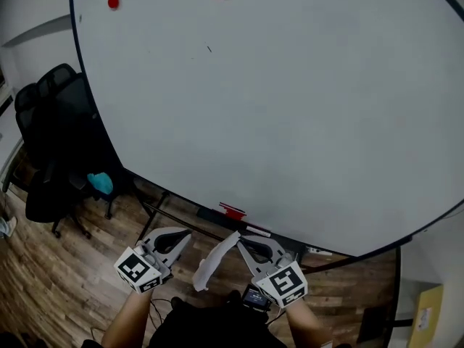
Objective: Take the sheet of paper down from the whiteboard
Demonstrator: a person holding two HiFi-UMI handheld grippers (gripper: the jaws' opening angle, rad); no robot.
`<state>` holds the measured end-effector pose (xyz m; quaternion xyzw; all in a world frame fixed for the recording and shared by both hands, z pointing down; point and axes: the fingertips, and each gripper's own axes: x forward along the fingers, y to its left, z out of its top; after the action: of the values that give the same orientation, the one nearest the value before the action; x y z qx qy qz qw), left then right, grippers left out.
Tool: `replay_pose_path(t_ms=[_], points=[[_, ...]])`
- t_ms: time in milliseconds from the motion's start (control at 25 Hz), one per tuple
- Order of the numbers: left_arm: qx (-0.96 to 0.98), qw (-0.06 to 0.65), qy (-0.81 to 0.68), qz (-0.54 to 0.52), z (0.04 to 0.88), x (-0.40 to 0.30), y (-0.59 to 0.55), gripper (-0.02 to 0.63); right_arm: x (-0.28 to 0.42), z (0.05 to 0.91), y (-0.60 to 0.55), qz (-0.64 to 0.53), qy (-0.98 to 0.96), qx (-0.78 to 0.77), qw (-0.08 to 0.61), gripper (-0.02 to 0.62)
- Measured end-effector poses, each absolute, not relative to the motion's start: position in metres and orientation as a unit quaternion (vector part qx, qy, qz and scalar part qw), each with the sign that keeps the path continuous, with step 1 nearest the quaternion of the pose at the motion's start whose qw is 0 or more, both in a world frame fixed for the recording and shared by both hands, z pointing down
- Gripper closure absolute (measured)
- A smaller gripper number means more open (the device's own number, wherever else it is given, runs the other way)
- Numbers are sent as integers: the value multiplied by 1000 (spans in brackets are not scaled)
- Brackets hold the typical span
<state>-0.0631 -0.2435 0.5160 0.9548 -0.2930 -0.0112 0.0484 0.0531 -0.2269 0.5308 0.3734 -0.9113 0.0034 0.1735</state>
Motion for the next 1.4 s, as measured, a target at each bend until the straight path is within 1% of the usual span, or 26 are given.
replay_pose_path(t_ms=[240, 640, 920, 1400], points=[[962, 75, -264, 10, 560, -52, -224, 594, 61, 581, -220, 31, -908, 381, 173, 577], [956, 114, -270, 28, 606, -49, -208, 594, 74, 634, -212, 54, -905, 386, 170, 577], [957, 127, -260, 29, 623, -39, -207, 594, 76, 643, -208, 68, -907, 378, 174, 577], [960, 127, -249, 24, 615, -42, -201, 594, 63, 645, -215, 74, -912, 371, 161, 577]])
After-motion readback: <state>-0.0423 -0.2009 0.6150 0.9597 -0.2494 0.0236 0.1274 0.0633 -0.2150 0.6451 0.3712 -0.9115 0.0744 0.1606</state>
